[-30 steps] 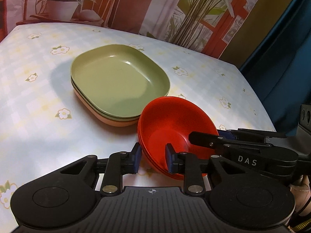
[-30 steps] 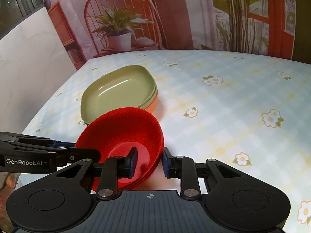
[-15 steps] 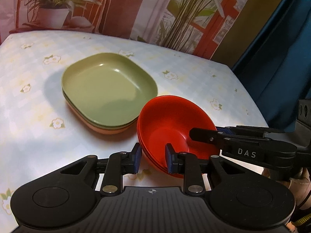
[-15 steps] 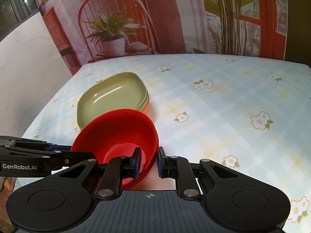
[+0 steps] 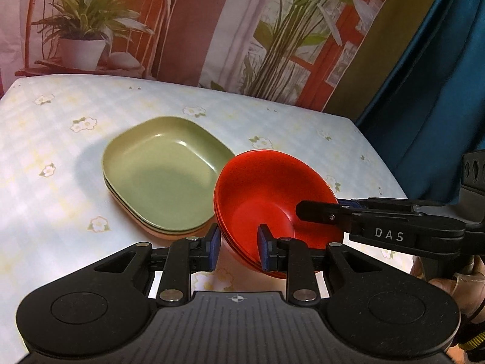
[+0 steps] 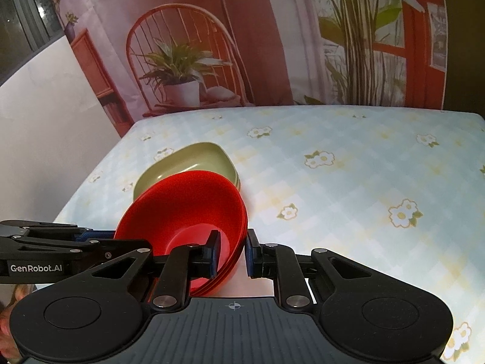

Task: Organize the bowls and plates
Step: 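Carry the red bowls with the left gripper onto the plate stack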

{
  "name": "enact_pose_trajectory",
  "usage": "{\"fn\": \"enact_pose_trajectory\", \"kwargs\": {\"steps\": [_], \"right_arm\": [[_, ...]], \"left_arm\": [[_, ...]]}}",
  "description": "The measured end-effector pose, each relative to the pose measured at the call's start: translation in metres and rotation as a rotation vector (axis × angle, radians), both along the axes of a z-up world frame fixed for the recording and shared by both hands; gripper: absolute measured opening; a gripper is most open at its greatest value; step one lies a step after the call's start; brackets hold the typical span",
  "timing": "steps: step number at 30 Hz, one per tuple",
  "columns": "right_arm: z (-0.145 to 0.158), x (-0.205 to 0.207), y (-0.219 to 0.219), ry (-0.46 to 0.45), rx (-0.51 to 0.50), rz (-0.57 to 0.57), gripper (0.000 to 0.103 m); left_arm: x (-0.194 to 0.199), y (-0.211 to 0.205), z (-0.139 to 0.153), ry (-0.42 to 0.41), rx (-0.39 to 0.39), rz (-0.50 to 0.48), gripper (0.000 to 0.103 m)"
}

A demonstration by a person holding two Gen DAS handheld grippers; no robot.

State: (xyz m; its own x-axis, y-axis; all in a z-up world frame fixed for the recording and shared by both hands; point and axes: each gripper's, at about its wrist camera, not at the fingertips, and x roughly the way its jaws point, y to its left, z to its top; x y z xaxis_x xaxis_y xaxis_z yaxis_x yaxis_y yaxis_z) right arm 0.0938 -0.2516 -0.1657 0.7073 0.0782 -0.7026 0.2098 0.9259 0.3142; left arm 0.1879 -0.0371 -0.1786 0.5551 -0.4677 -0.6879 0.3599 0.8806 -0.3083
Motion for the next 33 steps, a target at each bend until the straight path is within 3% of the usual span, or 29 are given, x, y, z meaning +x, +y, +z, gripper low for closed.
{"fn": "enact_pose_trajectory", "kwargs": {"steps": [13,21,33], "right_arm": [[0.005,0.038,0.002,0.009,0.048,0.032,0.016],[0.009,0.075,0.009,0.002,0.025,0.068,0.016],[-0.008,0.117,0.019,-0.006,-0.002,0.073,0.016]], "left_arm": [[0.018,0.014,0.012,-0.008,0.003,0.061,0.028],[0.039,0.029,0.017,-0.013,0.015,0.098,0.028],[0.068,0.041,0.002,0.021,0.034,0.151,0.028]]}}
